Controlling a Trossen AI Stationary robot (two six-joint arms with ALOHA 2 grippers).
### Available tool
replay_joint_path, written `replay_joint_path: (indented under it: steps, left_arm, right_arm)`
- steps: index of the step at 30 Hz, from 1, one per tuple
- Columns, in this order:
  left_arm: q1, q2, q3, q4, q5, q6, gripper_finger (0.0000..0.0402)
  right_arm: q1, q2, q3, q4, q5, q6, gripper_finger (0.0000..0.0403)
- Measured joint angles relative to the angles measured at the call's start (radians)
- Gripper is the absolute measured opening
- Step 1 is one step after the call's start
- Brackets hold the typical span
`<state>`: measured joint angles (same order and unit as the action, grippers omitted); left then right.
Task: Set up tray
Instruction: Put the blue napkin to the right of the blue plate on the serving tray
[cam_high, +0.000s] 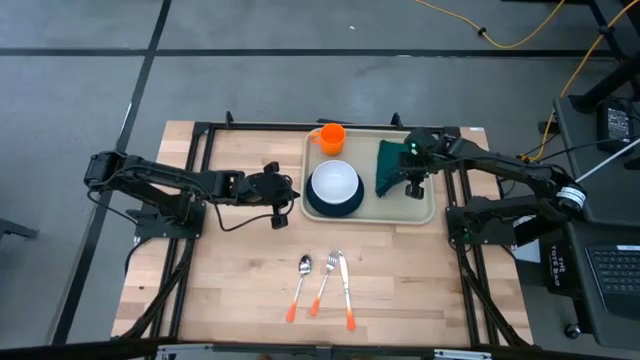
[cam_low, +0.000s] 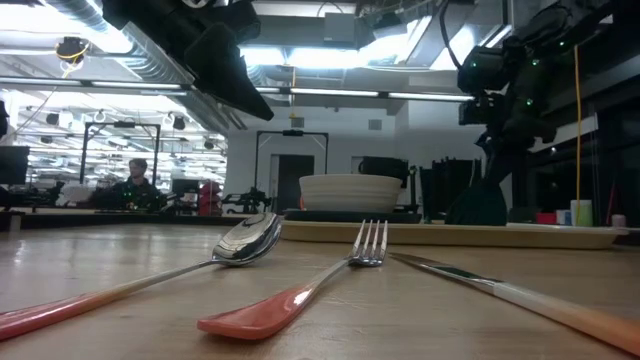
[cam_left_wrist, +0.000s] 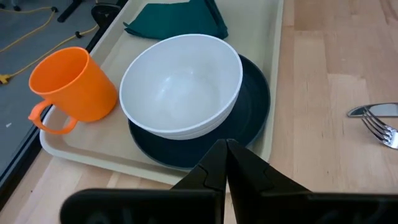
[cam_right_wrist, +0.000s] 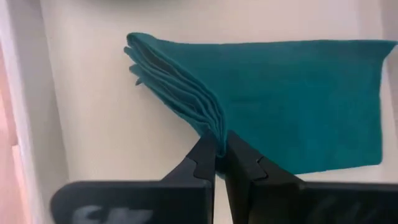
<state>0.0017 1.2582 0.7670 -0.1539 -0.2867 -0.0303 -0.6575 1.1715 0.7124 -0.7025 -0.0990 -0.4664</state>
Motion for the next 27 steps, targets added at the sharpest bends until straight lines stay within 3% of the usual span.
replay_joint_path:
  steps: [17,27]
  left_arm:
    - [0.0,0.0,0.0,0.0,0.0,0.0,0.0006]
    - [0.0,0.0,0.0,0.0,0.0,0.0,0.0006]
  right_arm:
    - [0.037,0.084,0.0,-0.05,-0.026,0.04,0.0017]
    - [0.037,0.119,0.0,-0.105,0.019,0.047,0.0017]
